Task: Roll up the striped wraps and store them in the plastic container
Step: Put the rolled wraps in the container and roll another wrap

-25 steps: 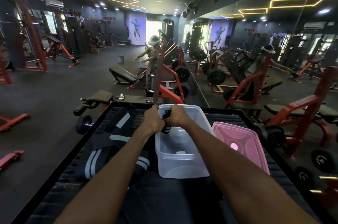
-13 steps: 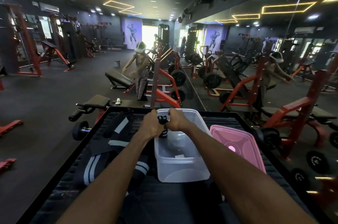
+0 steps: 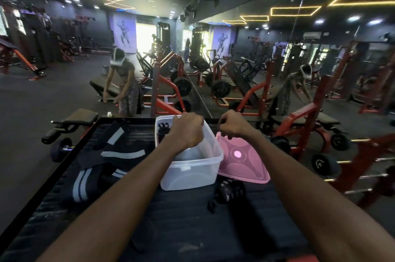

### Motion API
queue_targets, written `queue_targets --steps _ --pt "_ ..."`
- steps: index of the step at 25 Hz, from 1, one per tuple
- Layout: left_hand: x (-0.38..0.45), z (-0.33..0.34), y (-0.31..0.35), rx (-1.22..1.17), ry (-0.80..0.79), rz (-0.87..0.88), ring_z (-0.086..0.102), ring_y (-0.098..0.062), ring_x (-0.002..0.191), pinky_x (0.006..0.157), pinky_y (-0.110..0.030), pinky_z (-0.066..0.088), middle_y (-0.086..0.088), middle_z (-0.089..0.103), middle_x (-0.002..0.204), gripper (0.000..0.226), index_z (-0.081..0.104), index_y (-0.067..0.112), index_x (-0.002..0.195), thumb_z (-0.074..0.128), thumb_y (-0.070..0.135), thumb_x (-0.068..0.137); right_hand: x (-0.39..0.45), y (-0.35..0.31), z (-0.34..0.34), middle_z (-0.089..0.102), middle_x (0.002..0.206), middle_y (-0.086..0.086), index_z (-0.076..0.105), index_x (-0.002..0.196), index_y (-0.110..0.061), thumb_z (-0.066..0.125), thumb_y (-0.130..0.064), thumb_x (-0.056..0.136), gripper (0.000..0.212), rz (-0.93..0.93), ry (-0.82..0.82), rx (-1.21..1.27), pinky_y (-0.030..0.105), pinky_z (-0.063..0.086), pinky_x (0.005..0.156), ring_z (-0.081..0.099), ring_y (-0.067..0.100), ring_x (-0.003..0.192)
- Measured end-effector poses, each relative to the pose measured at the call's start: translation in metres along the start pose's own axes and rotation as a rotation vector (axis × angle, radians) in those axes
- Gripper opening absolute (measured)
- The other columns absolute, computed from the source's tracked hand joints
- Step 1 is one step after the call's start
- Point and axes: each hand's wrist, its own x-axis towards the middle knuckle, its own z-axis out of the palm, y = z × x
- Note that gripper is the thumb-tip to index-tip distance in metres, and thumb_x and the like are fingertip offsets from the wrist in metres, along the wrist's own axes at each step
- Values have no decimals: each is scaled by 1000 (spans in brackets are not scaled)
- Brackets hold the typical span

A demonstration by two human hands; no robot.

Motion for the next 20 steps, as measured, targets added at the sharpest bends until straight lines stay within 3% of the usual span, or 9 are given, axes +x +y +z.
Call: queue_targets --steps 3,7,9,14,18,20 --pt "-6 11 28 18 15 123 63 -26 94 79 -39 46 -10 71 106 20 73 14 105 58 19 93 -28 22 -6 75 73 10 71 88 0 55 -4 83 17 157 -139 12 22 41 42 67 20 54" --pt "-9 26 46 -15 -21 205 62 -26 93 79 -41 46 -9 71 105 24 73 14 103 51 15 93 -62 38 -2 76 94 9 69 103 -5 55 -5 83 24 290 -465 67 26 50 61 72 26 73" --pt "-11 32 49 -36 -56 224 63 -27 96 82 -42 48 -9 71 109 27 73 13 105 49 14 91 -72 43 9 73 93 2 68 112 -12 63 -8 84 28 286 -590 66 25 49 62 67 25 76" --pt "-13 37 44 -101 -58 234 65 -25 94 82 -40 52 -9 74 109 31 75 12 106 48 14 91 -78 41 24 66 90 -6 71 104 -32 84 -30 71 35 232 -689 -30 25 43 63 54 19 78" --pt "-13 38 42 -173 -48 222 66 -22 90 83 -37 56 -8 74 109 29 76 12 107 52 14 92 -80 38 31 66 82 -6 71 91 -29 87 -29 69 27 181 -741 -170 22 39 55 54 17 75" --pt "-11 36 41 -207 -43 220 67 -22 91 84 -39 57 -7 74 109 28 76 12 106 52 14 92 -82 35 26 67 78 -5 70 88 -26 86 -28 70 24 179 -743 -106 24 42 59 54 17 75"
